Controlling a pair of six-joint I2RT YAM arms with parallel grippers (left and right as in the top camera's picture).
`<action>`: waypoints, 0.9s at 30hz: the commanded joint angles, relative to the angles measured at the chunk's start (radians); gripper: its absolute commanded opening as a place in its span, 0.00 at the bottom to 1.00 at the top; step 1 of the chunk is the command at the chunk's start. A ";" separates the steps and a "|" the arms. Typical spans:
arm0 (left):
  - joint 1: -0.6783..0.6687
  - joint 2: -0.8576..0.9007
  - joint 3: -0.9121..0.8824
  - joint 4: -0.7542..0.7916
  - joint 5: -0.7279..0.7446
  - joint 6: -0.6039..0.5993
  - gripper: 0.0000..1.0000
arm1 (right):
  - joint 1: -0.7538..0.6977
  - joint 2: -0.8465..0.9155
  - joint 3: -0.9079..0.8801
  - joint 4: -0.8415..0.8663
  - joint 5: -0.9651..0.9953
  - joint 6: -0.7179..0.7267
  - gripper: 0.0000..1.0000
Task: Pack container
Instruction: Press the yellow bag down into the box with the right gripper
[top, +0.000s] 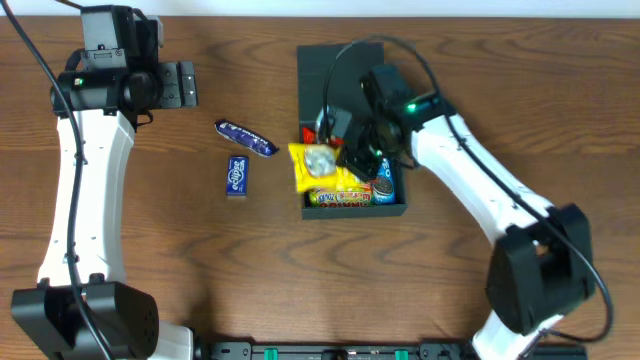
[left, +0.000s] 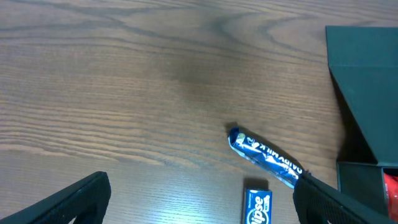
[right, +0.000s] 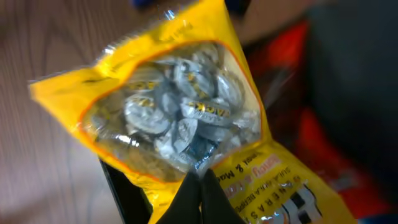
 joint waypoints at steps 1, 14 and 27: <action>0.002 0.005 0.009 0.000 -0.007 0.006 0.95 | 0.016 -0.055 0.037 0.006 -0.030 0.017 0.01; 0.002 0.005 0.009 0.009 -0.007 0.006 0.95 | 0.018 -0.051 0.005 -0.081 -0.017 -0.018 0.01; 0.002 0.005 0.009 0.012 -0.007 0.006 0.95 | 0.018 0.002 -0.179 0.079 0.023 -0.016 0.02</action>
